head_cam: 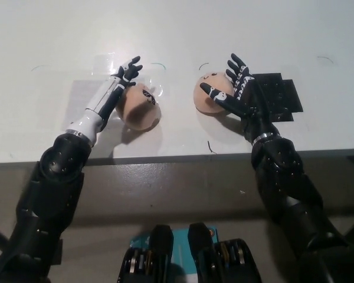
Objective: Use both hands to push two dumpling toys together to the middle
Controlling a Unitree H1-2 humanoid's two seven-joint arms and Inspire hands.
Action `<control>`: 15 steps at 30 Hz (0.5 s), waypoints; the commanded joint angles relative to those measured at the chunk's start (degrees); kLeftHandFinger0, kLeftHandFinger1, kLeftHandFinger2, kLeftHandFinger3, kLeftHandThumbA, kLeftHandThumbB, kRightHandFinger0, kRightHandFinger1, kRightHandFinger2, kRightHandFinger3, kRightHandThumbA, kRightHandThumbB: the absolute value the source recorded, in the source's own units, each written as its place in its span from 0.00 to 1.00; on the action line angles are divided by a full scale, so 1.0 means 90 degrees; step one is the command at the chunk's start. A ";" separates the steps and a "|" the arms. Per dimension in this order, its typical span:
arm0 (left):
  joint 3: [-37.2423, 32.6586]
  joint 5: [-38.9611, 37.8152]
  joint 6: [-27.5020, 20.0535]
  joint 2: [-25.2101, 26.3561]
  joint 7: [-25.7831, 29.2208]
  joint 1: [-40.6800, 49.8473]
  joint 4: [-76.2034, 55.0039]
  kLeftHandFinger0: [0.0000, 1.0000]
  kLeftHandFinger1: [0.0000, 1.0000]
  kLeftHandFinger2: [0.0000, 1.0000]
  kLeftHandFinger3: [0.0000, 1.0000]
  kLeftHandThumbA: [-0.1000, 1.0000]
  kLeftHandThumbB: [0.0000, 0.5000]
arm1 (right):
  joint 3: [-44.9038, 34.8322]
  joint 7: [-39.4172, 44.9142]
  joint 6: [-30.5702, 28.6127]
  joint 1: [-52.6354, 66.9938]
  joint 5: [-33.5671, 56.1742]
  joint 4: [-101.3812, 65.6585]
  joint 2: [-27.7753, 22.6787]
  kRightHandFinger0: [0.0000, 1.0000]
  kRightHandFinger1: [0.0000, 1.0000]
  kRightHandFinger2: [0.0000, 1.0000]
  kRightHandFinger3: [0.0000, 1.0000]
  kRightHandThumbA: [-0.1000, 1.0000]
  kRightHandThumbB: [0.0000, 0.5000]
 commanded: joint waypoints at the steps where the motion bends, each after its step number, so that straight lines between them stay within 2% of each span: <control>1: 0.0070 -0.0077 0.0050 -0.0033 0.0027 -0.0160 -0.0065 1.00 1.00 1.00 1.00 1.00 0.68 | -0.0035 0.0228 -0.0191 -0.0307 0.0137 -0.0158 -0.0048 1.00 1.00 1.00 1.00 1.00 0.34; 5: 0.0137 -0.0212 0.0144 -0.0141 -0.0057 -0.0106 -0.0108 1.00 1.00 1.00 1.00 1.00 0.64 | -0.0112 0.0228 0.0042 -0.0300 0.0237 -0.0298 0.0022 1.00 1.00 1.00 1.00 1.00 0.30; 6: 0.0138 -0.0207 0.0165 -0.0163 -0.0055 -0.0113 -0.0073 1.00 1.00 1.00 1.00 1.00 0.67 | -0.0121 0.0234 0.0112 -0.0313 0.0251 -0.0285 0.0049 1.00 1.00 1.00 1.00 1.00 0.31; 8: 0.0111 -0.0137 0.0176 -0.0237 0.0002 -0.0078 -0.0052 1.00 1.00 1.00 1.00 1.00 0.65 | -0.0129 0.0312 0.0093 -0.0349 0.0275 -0.0112 0.0110 1.00 1.00 1.00 1.00 1.00 0.37; 11: 0.0072 -0.0054 0.0179 -0.0381 0.0111 -0.0050 0.0085 1.00 1.00 1.00 1.00 1.00 0.69 | -0.0214 0.0408 0.0062 -0.0320 0.0403 0.0109 0.0246 1.00 1.00 1.00 1.00 1.00 0.45; 13: 0.0017 0.0061 0.0038 -0.0475 0.0237 -0.0018 0.0312 1.00 1.00 1.00 1.00 1.00 0.65 | -0.0252 0.0403 -0.0010 -0.0287 0.0427 0.0328 0.0337 1.00 1.00 1.00 1.00 1.00 0.37; 15: 0.0021 0.0052 -0.0019 -0.0532 0.0251 0.0002 0.0413 1.00 1.00 1.00 1.00 1.00 0.64 | -0.0270 0.0380 -0.0080 -0.0298 0.0410 0.0504 0.0370 1.00 1.00 1.00 1.00 1.00 0.33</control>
